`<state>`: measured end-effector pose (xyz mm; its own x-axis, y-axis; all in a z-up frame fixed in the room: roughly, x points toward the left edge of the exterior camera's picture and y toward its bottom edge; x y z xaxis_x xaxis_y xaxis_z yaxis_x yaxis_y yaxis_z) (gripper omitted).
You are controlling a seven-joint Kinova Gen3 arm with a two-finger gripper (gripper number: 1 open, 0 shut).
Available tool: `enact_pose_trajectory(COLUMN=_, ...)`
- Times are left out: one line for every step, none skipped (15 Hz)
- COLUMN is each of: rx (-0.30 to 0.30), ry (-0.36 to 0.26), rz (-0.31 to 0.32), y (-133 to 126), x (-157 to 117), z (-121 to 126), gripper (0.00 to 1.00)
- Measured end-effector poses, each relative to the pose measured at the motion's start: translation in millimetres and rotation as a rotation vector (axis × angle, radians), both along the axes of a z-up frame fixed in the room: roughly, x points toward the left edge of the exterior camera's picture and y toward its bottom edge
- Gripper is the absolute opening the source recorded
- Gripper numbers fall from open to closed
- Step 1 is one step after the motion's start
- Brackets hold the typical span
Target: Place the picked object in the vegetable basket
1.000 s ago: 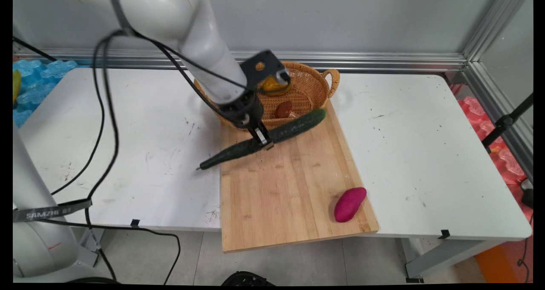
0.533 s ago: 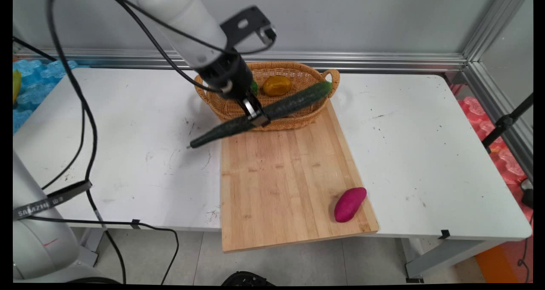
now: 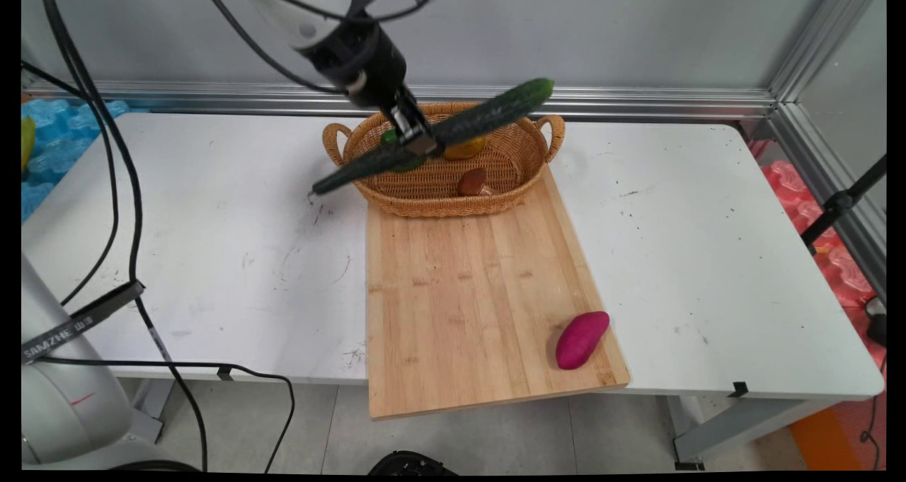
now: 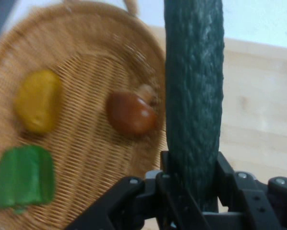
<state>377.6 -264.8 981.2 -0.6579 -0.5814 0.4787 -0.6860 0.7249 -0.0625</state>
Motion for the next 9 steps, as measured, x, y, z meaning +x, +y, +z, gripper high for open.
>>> enact_pose_trajectory(rx=-0.018, ry=0.000, rz=-0.006, y=-6.1, x=3.6, z=3.0, gripper=0.00)
enact_pose_trajectory(rx=-0.030, ry=0.000, rz=-0.010, y=-10.7, x=5.9, z=4.4, gripper=0.00)
enact_pose_trajectory(rx=-0.048, ry=-0.001, rz=-0.017, y=-19.0, x=8.9, z=5.6, gripper=0.00)
enact_pose_trajectory(rx=-0.064, ry=-0.002, rz=-0.025, y=-27.1, x=10.8, z=5.4, gripper=0.00)
enact_pose_trajectory(rx=-0.074, ry=-0.003, rz=-0.031, y=-32.7, x=11.7, z=4.7, gripper=0.00)
enact_pose_trajectory(rx=-0.091, ry=-0.005, rz=-0.041, y=-42.9, x=12.8, z=2.4, gripper=0.00)
enact_pose_trajectory(rx=-0.102, ry=-0.007, rz=-0.051, y=-52.0, x=13.3, z=-1.0, gripper=0.00)
enact_pose_trajectory(rx=-0.112, ry=-0.009, rz=-0.061, y=-60.7, x=13.5, z=-4.9, gripper=0.00)
enact_pose_trajectory(rx=-0.118, ry=-0.010, rz=-0.066, y=-67.4, x=13.6, z=-8.5, gripper=0.00)
